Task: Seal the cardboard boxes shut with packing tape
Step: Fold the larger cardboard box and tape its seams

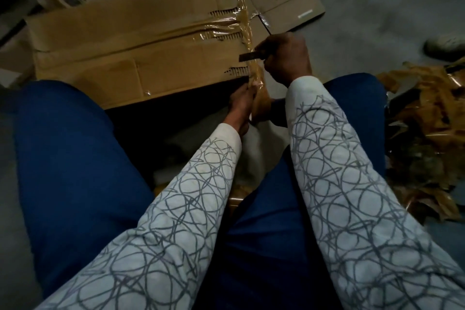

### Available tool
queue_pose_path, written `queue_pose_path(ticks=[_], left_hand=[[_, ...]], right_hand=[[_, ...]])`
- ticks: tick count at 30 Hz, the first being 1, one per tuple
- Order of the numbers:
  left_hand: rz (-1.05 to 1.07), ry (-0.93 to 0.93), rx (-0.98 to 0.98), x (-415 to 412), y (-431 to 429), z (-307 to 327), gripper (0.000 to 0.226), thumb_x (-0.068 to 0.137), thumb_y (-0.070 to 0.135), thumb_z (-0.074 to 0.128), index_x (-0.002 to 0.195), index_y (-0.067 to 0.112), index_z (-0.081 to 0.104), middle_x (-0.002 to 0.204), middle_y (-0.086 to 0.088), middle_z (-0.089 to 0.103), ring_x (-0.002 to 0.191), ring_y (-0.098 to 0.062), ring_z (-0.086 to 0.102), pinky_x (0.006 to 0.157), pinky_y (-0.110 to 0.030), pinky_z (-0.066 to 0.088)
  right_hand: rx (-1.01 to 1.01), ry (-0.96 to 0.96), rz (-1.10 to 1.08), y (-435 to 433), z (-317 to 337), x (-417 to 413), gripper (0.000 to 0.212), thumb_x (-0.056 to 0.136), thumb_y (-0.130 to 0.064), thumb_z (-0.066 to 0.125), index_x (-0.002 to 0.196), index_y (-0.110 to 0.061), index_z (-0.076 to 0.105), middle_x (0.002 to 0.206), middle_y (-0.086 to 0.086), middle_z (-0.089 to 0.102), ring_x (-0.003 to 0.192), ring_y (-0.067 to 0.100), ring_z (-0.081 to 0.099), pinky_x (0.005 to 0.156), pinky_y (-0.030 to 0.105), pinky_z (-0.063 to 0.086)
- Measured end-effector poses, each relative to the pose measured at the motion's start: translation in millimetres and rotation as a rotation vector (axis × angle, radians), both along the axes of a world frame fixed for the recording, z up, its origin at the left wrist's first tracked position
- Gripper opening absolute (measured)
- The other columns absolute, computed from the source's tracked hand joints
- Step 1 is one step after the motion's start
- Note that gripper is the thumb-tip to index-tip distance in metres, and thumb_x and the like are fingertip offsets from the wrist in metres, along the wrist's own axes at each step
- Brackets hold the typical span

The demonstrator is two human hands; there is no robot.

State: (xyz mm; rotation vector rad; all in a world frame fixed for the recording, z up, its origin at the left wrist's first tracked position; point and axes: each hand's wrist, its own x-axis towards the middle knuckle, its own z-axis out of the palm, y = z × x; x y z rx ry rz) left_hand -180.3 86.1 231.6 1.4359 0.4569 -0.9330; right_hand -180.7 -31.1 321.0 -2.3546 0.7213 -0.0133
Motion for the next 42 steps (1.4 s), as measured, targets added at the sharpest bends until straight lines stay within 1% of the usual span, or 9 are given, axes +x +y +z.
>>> queue_pose_path(ticks=[3, 8, 11, 16, 20, 27, 35, 38, 42], left_hand=[[-0.037, 0.128, -0.059, -10.2, 1.5, 12.0, 0.047, 0.097, 0.042, 0.058, 0.141, 0.03, 0.051, 0.134, -0.012, 0.057, 0.113, -0.035, 0.057, 0.078, -0.047, 0.051], [-0.018, 0.204, -0.098, -19.0, -0.9, 11.2, 0.051, 0.099, 0.044, 0.054, 0.146, 0.026, 0.046, 0.141, -0.015, 0.053, 0.113, -0.037, 0.056, 0.069, -0.043, 0.051], [-0.01, 0.195, -0.078, -18.6, -2.1, 11.6, 0.053, 0.099, 0.04, 0.056, 0.149, 0.027, 0.043, 0.143, -0.016, 0.05, 0.122, -0.04, 0.052, 0.077, -0.047, 0.051], [0.003, 0.187, -0.102, -18.2, -2.3, 6.7, 0.055, 0.093, 0.042, 0.064, 0.145, 0.027, 0.049, 0.132, -0.014, 0.058, 0.112, -0.035, 0.056, 0.092, -0.054, 0.05], [0.014, 0.167, -0.067, -13.3, -4.7, 5.5, 0.051, 0.09, 0.041, 0.067, 0.136, 0.024, 0.058, 0.132, -0.017, 0.062, 0.113, -0.036, 0.062, 0.092, -0.054, 0.053], [0.015, 0.159, -0.114, -9.0, 0.1, 15.2, 0.03, 0.095, 0.028, 0.062, 0.12, 0.013, 0.065, 0.102, -0.014, 0.069, 0.084, -0.029, 0.067, 0.077, -0.041, 0.056], [-0.121, 0.034, 0.183, -21.6, 21.0, -1.9, 0.044, 0.095, 0.026, 0.064, 0.135, 0.009, 0.056, 0.12, -0.011, 0.065, 0.106, -0.026, 0.064, 0.085, -0.03, 0.055], [-0.23, -0.218, 0.191, -15.1, 34.2, -2.6, 0.042, 0.09, 0.036, 0.069, 0.128, 0.021, 0.067, 0.121, -0.005, 0.068, 0.113, -0.026, 0.064, 0.095, -0.04, 0.054], [-0.291, -0.47, 0.276, 15.4, 54.6, 17.0, 0.033, 0.074, 0.05, 0.079, 0.097, 0.026, 0.08, 0.093, 0.001, 0.077, 0.09, -0.015, 0.072, 0.085, -0.043, 0.06]], right_hand=[[-0.014, 0.01, -0.043, -9.1, 8.2, -10.5, 0.021, 0.087, -0.012, 0.074, 0.107, -0.019, 0.077, 0.106, 0.0, 0.075, 0.094, 0.015, 0.07, 0.088, 0.036, 0.059], [-0.061, 0.053, -0.032, -13.8, 7.1, -26.6, 0.021, 0.086, -0.013, 0.077, 0.106, -0.018, 0.078, 0.105, 0.0, 0.075, 0.092, 0.011, 0.07, 0.088, 0.027, 0.058], [-0.045, 0.026, 0.002, -12.1, 2.3, -32.4, 0.018, 0.088, -0.013, 0.075, 0.105, -0.017, 0.077, 0.103, 0.0, 0.075, 0.081, 0.006, 0.065, 0.07, 0.013, 0.054], [-0.104, 0.013, 0.105, -4.5, -3.0, -30.2, 0.016, 0.092, -0.013, 0.07, 0.107, -0.013, 0.077, 0.098, 0.0, 0.074, 0.058, -0.009, 0.058, 0.068, 0.004, 0.043], [-0.168, 0.001, 0.13, 0.8, 1.6, -31.4, 0.018, 0.09, -0.01, 0.072, 0.107, -0.009, 0.077, 0.102, 0.007, 0.076, 0.082, 0.012, 0.068, 0.085, 0.019, 0.051], [-0.275, 0.167, 0.245, 9.2, -3.0, -25.3, 0.018, 0.094, -0.004, 0.062, 0.108, 0.0, 0.074, 0.104, 0.023, 0.071, 0.096, 0.036, 0.069, 0.08, 0.034, 0.054], [-0.368, 0.213, 0.029, 5.3, -9.8, -24.0, 0.024, 0.091, -0.012, 0.062, 0.109, -0.004, 0.074, 0.112, 0.02, 0.07, 0.104, 0.037, 0.065, 0.084, 0.039, 0.051], [-0.201, -0.068, -0.238, 11.3, 2.1, -22.2, 0.021, 0.086, -0.025, 0.066, 0.103, -0.021, 0.078, 0.103, 0.004, 0.073, 0.094, 0.019, 0.068, 0.08, 0.026, 0.05], [0.499, -0.272, -0.545, 24.0, -3.7, 4.2, 0.01, 0.073, -0.028, 0.084, 0.08, -0.028, 0.077, 0.081, -0.004, 0.077, 0.076, 0.011, 0.074, 0.073, 0.035, 0.063]])
